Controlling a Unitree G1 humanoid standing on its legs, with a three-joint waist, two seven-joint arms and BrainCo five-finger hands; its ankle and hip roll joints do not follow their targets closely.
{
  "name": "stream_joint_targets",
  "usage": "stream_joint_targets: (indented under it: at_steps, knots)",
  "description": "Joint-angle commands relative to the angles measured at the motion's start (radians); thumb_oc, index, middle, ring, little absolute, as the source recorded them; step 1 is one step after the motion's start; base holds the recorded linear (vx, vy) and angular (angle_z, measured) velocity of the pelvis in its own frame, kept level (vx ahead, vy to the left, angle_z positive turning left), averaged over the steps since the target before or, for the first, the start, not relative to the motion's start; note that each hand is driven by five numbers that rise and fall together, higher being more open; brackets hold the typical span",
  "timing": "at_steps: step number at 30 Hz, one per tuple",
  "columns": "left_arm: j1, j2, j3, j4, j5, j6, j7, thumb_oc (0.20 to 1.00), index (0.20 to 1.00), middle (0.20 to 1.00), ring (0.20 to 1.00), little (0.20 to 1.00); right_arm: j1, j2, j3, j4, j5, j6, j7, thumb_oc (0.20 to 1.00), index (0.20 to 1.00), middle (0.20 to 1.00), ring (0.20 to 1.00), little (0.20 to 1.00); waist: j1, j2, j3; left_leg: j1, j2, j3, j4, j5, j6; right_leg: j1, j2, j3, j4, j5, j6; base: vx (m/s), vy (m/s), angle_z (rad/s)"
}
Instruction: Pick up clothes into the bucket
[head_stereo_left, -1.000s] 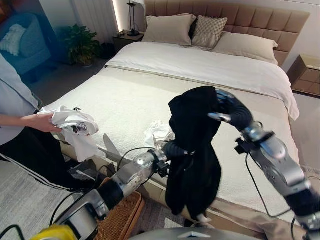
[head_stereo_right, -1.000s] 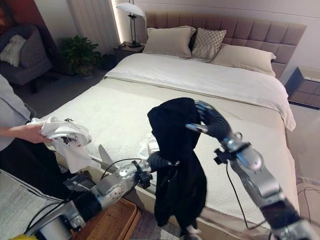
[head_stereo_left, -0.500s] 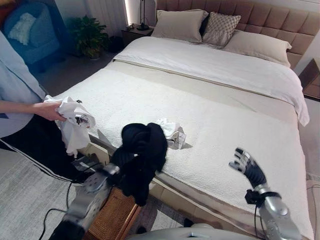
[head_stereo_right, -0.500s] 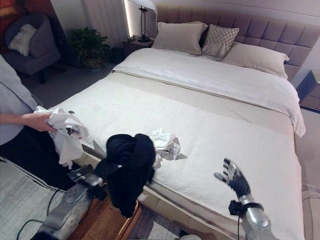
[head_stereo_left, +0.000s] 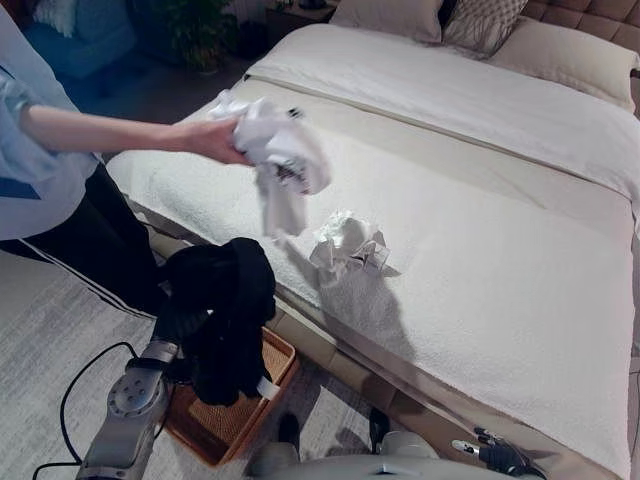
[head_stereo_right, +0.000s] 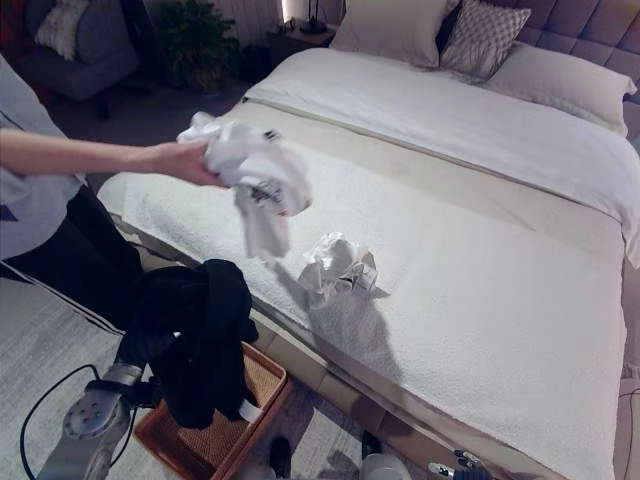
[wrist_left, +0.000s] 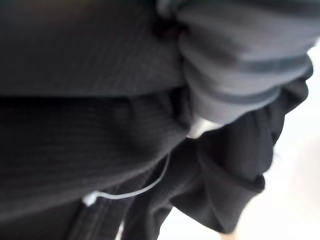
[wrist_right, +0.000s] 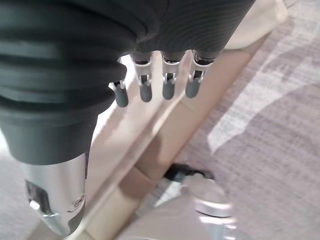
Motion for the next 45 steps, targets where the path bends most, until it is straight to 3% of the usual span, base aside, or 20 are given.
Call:
stream_joint_targets:
  at_steps: [1,8,13,20,28,29,30,31,35,36,38,45]
  knots:
    - [-0.092,0.063,0.046,0.060,0.164,-0.092,0.138,0.200,0.200,0.200,0.200,0.200,-0.051,-0.023,0.075,-0.060,-0.026,-0.046,-0.035,1.000,1.000,1.000,1.000,1.000,-0.014,-0.036,0.051,-0.109,-0.049,-0.015,0.146,-0.075,0.023,-0.107,-0.010,0.010,0.186,-0.063,0.004,-0.13,0.025,0.03]
    - [-0.310,0.148,-0.061,0.399,0.261,-0.078,0.266,0.200,0.200,0.200,0.200,0.200,-0.118,-0.056,0.150,-0.148,-0.004,-0.090,-0.065,1.000,1.000,1.000,1.000,1.000,-0.039,-0.058,0.159,-0.274,-0.043,-0.014,0.284,-0.083,0.023,-0.258,-0.017,0.033,0.291,-0.071,-0.005,-0.11,0.016,0.02]
    - [-0.459,0.229,-0.120,0.537,0.292,-0.053,0.328,0.200,0.200,0.200,0.200,0.200,-0.164,-0.083,0.170,-0.199,0.020,-0.114,-0.111,1.000,1.000,1.000,1.000,1.000,-0.056,-0.080,0.227,-0.416,-0.040,-0.020,0.384,-0.090,0.022,-0.389,-0.010,0.041,0.379,-0.085,-0.016,-0.11,-0.012,-0.01]
    - [-0.608,0.287,-0.174,0.612,0.280,-0.018,0.376,0.200,0.200,0.200,0.200,0.200,-0.215,-0.109,0.152,-0.241,0.080,-0.132,-0.172,1.000,1.000,1.000,1.000,1.000,-0.065,-0.093,0.311,-0.580,-0.042,-0.031,0.510,-0.115,0.026,-0.535,-0.013,0.044,0.490,-0.109,-0.023,-0.09,0.002,0.03]
    - [-0.665,0.318,-0.160,0.616,0.209,-0.006,0.410,0.200,0.200,0.200,0.200,0.200,-0.251,-0.137,0.139,-0.374,0.124,-0.164,-0.228,1.000,1.000,1.000,1.000,1.000,-0.081,-0.095,0.314,-0.799,-0.046,-0.033,0.644,-0.146,0.030,-0.744,-0.012,0.057,0.600,-0.125,-0.029,-0.06,0.014,-0.01]
    - [-0.674,0.324,-0.161,0.624,0.213,0.001,0.411,0.608,0.608,0.608,0.608,0.608,-0.252,-0.143,0.142,-0.416,0.116,-0.168,-0.236,1.000,1.000,1.000,1.000,1.000,-0.083,-0.096,0.314,-0.823,-0.045,-0.032,0.659,-0.149,0.031,-0.767,-0.013,0.059,0.614,-0.128,-0.031,0.07,-0.001,0.00]
    - [-0.680,0.328,-0.166,0.649,0.230,0.011,0.429,0.944,0.944,0.944,0.944,0.944,-0.250,-0.146,0.153,-0.421,0.107,-0.171,-0.245,1.000,1.000,1.000,1.000,1.000,-0.083,-0.097,0.314,-0.819,-0.041,-0.034,0.683,-0.188,0.028,-0.765,-0.010,0.063,0.637,-0.164,-0.027,0.07,0.008,0.01]
    - [-0.694,0.326,-0.176,0.678,0.232,0.025,0.430,1.000,1.000,1.000,1.000,1.000,-0.259,-0.151,0.159,-0.443,0.100,-0.169,-0.254,1.000,1.000,1.000,1.000,1.000,-0.086,-0.097,0.314,-0.833,-0.040,-0.032,0.689,-0.190,0.030,-0.782,-0.008,0.063,0.646,-0.165,-0.027,0.07,0.019,-0.03]
    - [-0.712,0.323,-0.169,0.736,0.258,0.070,0.447,1.000,1.000,1.000,1.000,1.000,-0.263,-0.181,0.150,-0.592,0.015,-0.185,-0.320,1.000,1.000,1.000,1.000,1.000,-0.092,-0.098,0.314,-0.860,-0.040,-0.029,0.694,-0.190,0.032,-0.812,-0.007,0.064,0.647,-0.164,-0.027,-0.02,0.011,-0.06]
    - [-0.720,0.316,-0.160,0.754,0.264,0.078,0.455,1.000,1.000,1.000,1.000,1.000,-0.264,-0.192,0.134,-0.662,-0.016,-0.219,-0.354,1.000,1.000,1.000,1.000,1.000,-0.097,-0.096,0.314,-0.876,-0.041,-0.023,0.671,-0.149,0.035,-0.830,-0.012,0.061,0.624,-0.129,-0.031,-0.07,0.012,0.01]
    - [-0.701,0.338,-0.135,0.769,0.288,0.089,0.443,1.000,1.000,1.000,1.000,1.000,-0.256,-0.215,0.127,-0.751,-0.075,-0.255,-0.373,1.000,1.000,1.000,1.000,1.000,-0.096,-0.088,0.314,-0.863,-0.041,-0.022,0.641,-0.140,0.032,-0.821,-0.013,0.058,0.601,-0.125,-0.029,-0.04,0.005,0.01]
    - [-0.584,0.272,-0.053,0.794,0.269,0.086,0.454,1.000,1.000,1.000,1.000,1.000,-0.314,-0.247,0.046,-1.002,-0.136,-0.296,-0.459,1.000,1.000,1.000,1.000,1.000,-0.078,-0.069,0.314,-0.791,-0.039,-0.016,0.544,-0.111,0.024,-0.767,-0.009,0.058,0.518,-0.100,-0.023,0.00,-0.003,-0.03]
